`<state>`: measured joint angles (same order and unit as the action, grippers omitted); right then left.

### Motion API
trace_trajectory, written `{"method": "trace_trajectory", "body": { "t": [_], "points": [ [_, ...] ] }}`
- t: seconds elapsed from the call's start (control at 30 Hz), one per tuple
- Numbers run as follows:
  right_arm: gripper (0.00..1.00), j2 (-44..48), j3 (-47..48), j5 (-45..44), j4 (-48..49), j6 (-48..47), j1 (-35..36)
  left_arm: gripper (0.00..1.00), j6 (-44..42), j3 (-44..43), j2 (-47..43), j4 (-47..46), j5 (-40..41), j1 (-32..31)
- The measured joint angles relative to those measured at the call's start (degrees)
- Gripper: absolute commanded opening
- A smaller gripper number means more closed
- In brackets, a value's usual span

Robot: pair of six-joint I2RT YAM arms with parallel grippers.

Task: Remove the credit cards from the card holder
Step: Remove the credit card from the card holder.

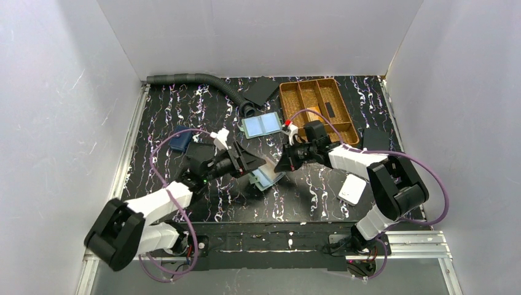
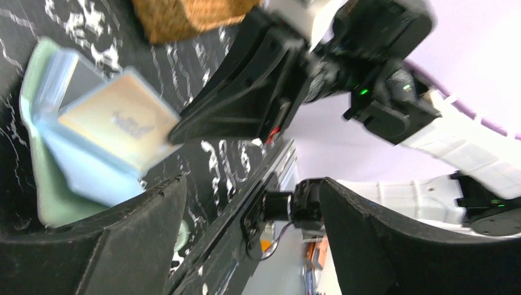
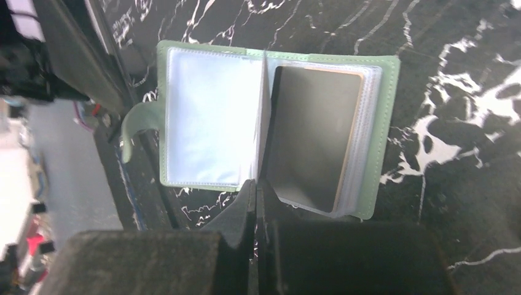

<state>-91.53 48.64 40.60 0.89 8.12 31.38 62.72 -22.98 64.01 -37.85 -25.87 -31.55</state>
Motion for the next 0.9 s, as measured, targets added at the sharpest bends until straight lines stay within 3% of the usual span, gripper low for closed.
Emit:
{"method": "trace_trajectory", "body": {
  "t": [0.23,0.53,0.73,0.9],
  "points": [
    [0.01,0.0,-4.15,3.02,7.21,8.72,-4.74,0.68,1.09,-2.54,14.47,-1.2,-0.04,-4.11],
    [0.01,-0.07,-4.57,5.57,11.34,13.33,-5.77,0.56,1.22,-4.66,23.5,-4.02,0.31,-4.09],
    [0.01,-1.29,-4.63,6.03,11.67,14.03,-7.02,0.59,1.36,-1.75,23.12,-5.95,1.79,-3.63],
    [0.01,-1.53,-4.57,4.83,9.68,11.08,-6.82,0.61,0.2,1.46,16.5,-5.38,2.99,-3.06]
  ]
}}
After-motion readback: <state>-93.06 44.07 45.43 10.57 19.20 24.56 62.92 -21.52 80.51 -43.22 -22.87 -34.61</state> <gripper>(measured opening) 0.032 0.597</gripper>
